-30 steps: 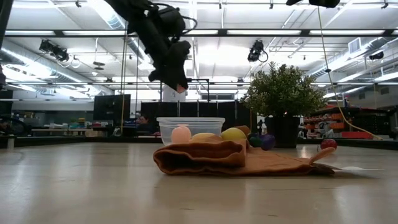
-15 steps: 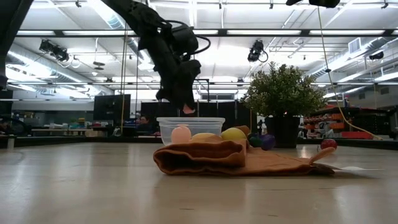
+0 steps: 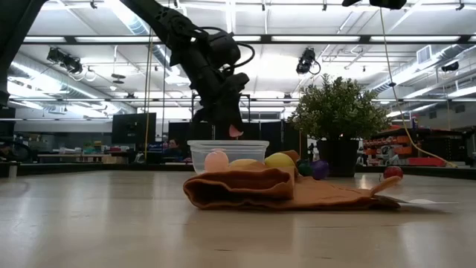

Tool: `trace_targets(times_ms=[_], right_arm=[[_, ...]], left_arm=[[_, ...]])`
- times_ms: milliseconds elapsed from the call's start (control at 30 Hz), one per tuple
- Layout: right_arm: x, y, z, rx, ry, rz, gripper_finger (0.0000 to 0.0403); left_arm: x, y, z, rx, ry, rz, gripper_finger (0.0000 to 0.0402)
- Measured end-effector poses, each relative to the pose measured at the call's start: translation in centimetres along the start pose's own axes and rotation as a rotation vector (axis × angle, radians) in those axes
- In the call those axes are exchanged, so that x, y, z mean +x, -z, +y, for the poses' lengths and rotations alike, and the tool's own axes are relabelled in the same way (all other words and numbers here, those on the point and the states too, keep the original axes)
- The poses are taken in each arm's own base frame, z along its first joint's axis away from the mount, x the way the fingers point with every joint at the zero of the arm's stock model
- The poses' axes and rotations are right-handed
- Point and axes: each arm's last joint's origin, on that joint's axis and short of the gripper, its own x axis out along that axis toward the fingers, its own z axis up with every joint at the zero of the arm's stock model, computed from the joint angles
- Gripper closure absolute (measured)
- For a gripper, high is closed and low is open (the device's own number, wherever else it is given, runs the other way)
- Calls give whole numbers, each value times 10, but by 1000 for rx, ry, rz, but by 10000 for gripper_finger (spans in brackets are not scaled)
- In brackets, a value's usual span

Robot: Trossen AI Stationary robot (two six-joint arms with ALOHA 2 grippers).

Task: Pick and placing Produce into tupperware
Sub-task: Put the pink peach into the transparent bin

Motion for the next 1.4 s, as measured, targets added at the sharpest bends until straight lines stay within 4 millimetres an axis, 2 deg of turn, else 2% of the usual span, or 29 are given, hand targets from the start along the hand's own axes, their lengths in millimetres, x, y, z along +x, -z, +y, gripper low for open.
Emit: trace_targets(times_ms=[167,433,667,1400], right_arm=[[0,0,0,1,0,0,320],[0,0,0,5,-2,-2,320],[0,0,1,6,-6,-5,320],[0,-1,1,4,-3,-8,320]], left_arm=[[0,-1,3,-6,-5,-6,246],[19,5,10,-18,-26,43,248],[29,9,5,1,-21,61,244],[29,6,9,89,-35,33,246]])
